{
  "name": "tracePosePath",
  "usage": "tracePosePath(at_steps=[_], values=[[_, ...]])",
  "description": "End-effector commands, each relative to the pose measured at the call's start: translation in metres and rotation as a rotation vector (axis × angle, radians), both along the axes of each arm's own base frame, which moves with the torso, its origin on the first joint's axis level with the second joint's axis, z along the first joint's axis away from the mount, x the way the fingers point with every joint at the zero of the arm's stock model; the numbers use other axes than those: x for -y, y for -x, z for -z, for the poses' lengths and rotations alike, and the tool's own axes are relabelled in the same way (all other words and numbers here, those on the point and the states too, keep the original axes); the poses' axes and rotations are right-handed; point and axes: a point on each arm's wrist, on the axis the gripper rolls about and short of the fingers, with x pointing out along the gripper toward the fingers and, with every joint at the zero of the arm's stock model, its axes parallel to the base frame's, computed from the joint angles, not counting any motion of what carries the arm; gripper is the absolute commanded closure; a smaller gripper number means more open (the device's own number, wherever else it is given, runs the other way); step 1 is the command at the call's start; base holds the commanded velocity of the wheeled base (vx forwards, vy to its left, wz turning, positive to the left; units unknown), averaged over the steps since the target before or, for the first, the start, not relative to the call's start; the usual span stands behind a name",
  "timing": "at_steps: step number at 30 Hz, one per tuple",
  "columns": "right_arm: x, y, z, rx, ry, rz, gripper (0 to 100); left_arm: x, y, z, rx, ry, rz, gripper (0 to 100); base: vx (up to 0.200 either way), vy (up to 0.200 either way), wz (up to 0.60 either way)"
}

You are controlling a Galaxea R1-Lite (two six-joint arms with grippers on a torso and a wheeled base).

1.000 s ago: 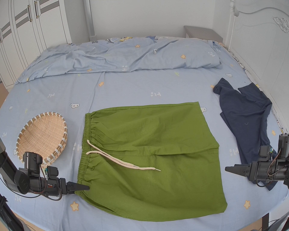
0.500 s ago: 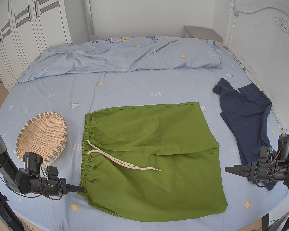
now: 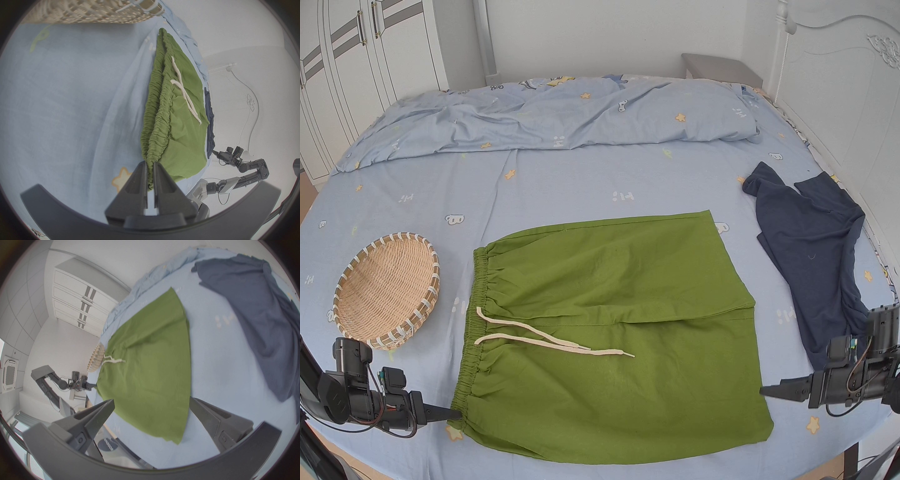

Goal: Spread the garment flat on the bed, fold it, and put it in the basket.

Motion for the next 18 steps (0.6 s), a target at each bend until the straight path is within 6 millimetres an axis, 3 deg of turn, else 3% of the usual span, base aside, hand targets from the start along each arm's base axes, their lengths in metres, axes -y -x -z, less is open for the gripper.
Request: tracePosePath(at_steps=[1,9,17,18], values=[[-0.007,0.014,0.027,-0.143,0.018,-0.074,0,-0.005,0.01,0.003,-0.013,-0.001,-0.033,100,0.0,0.0,0.0],[-0.029,0.027,0.033,-0.136,0.015,-0.235,0,-0.009,0.007,0.003,0.026,-0.016,-0.042,100,0.0,0.0,0.0],[-0.041,0.022,0.046,-0.171,0.028,-0.304,0,-0.01,0.005,0.005,0.033,-0.019,-0.042,100,0.0,0.0,0.0],[-0.043,0.019,0.054,-0.204,0.038,-0.306,0,-0.012,0.004,0.005,0.035,-0.02,-0.049,100,0.0,0.0,0.0]])
